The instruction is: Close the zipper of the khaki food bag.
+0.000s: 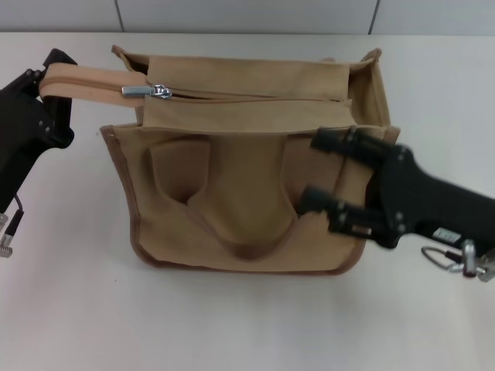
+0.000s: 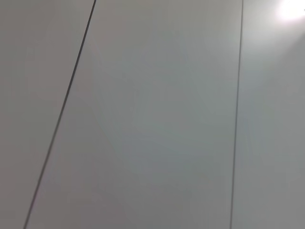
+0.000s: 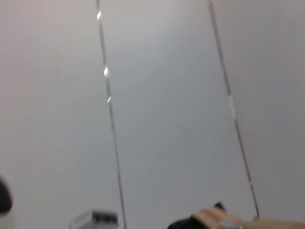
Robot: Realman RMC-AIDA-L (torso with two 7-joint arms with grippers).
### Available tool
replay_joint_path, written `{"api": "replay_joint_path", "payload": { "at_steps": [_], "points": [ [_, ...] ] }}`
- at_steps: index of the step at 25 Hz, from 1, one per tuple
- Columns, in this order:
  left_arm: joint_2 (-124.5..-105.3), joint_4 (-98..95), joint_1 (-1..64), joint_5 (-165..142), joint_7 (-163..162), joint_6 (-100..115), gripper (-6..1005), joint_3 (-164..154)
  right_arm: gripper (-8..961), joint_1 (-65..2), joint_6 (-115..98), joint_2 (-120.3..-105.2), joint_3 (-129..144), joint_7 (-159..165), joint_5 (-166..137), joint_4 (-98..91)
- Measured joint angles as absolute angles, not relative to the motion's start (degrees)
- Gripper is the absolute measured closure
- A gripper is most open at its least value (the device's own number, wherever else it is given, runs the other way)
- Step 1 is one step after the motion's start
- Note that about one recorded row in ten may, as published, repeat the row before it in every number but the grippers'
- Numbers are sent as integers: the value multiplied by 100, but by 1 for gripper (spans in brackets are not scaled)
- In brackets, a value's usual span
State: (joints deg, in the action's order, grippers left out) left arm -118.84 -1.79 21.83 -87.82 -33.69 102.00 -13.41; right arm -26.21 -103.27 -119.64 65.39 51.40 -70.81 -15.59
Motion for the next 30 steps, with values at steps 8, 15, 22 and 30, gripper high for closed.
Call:
{"api": "replay_joint_path", "payload": {
  "at_steps": [8,15,22,30],
  "points": [
    [-11895,-153,2362,-8838,-3880,10120,997,-1404,162,-2857,-10257,-11943,6539,5542,-6865,-1585],
    [-11873,-370,2456,-8857,-4805,10118,996,-1429,162,-3165,-10041,-11929,6653,5745,-6954,-1632],
    [-11874,-518,2515,-8918,-4952,10207,996,-1710,162,-3109,-9911,-11959,6649,5212,-6768,-1734],
    [-11887,-526,2507,-8896,-4906,10264,995,-1727,162,-3107,-9840,-11938,6692,7775,-7230,-3239]
  ]
}}
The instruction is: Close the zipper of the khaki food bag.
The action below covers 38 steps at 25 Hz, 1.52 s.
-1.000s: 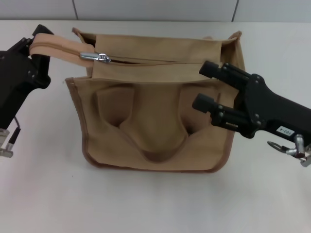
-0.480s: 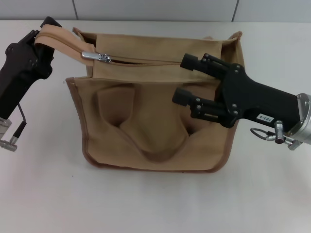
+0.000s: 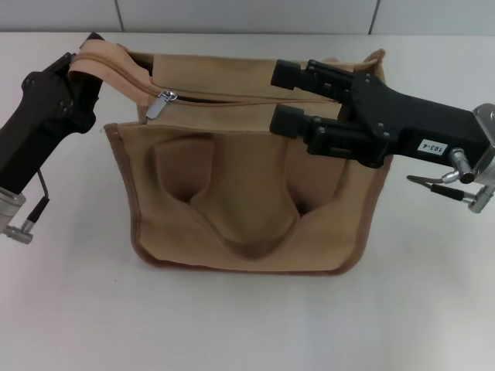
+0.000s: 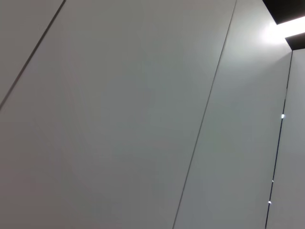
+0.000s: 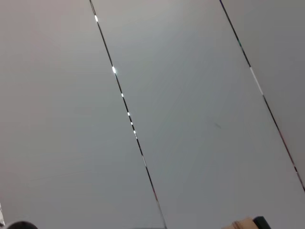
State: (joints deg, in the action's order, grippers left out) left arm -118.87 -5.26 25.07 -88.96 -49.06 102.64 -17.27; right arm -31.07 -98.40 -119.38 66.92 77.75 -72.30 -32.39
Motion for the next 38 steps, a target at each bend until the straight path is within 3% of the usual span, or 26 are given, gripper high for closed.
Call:
{"api": "replay_joint_path", "payload": {
  "at_steps": [7,13,17,23,38],
  "points": [
    [-11878,-572,2514,-8883,-4911,10583,995,-1712,162,-3221,-9677,-11939,6765,7504,-6977,-3048],
    [-11884,-657,2612,-8885,-4947,10625,994,-1744,162,-3864,-9920,-11768,6160,11887,-6940,-2787],
    [-11891,-659,2724,-8882,-4956,10629,994,-1747,162,-4155,-9912,-11751,6116,13348,-6946,-2522],
    [-11909,-624,2954,-8886,-4960,10631,993,-1749,162,-4535,-9669,-11887,6197,14006,-7278,-1712],
    [-11909,-647,3049,-8910,-5124,10891,992,-1754,162,-4558,-9467,-11951,6337,12142,-7530,-1718]
  ]
}}
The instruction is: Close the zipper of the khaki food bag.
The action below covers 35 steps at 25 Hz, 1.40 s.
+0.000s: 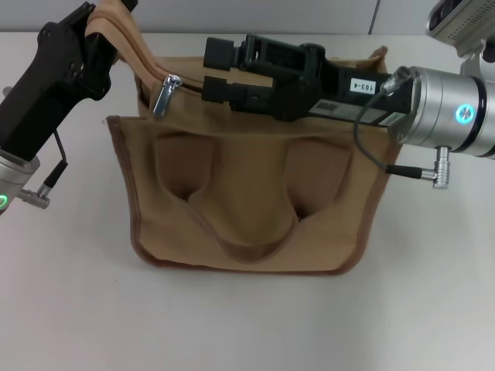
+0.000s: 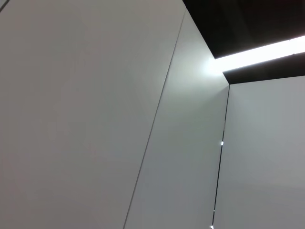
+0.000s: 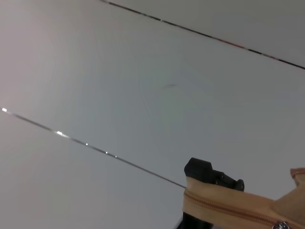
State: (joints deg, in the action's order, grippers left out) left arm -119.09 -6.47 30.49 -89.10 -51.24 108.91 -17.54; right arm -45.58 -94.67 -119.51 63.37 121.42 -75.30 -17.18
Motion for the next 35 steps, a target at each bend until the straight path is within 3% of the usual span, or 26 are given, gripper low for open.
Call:
{"api": "replay_joint_path", "payload": {
  "at_steps": [35],
  "points": [
    [-11918,-800,3414,-8919,-4983,10951,989,-2418,162,-4541,-9329,-11988,6642,9937,-7492,-1441]
  ]
}}
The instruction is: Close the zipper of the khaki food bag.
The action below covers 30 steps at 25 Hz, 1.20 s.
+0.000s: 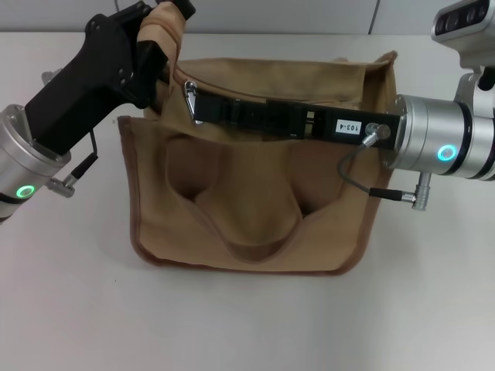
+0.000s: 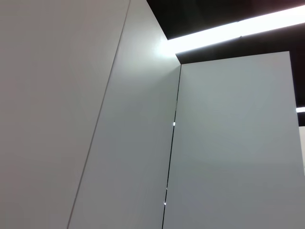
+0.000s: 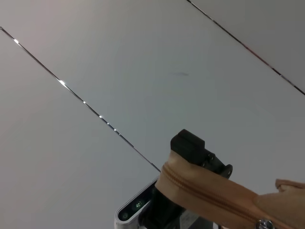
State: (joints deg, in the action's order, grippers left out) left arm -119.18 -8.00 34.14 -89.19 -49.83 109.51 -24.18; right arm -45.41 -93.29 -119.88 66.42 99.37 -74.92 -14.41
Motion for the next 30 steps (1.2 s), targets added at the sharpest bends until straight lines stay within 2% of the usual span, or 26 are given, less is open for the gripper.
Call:
{"api": "replay_joint_path", "payload": {
  "at_steps": [25,28,30],
  "points": [
    [-11918,-774,3550,-8881,-4974,10966,987,-2404,180,-4617,-9158,-11988,6781,9948,-7461,-1440],
    [-11918,-772,3547,-8878,-4974,10972,987,-2406,374,-4595,-9136,-11988,6780,9936,-7464,-1449],
    [-11918,-763,3547,-8876,-4974,10973,987,-2408,413,-4598,-9127,-11988,6783,9934,-7480,-1454]
  ]
}}
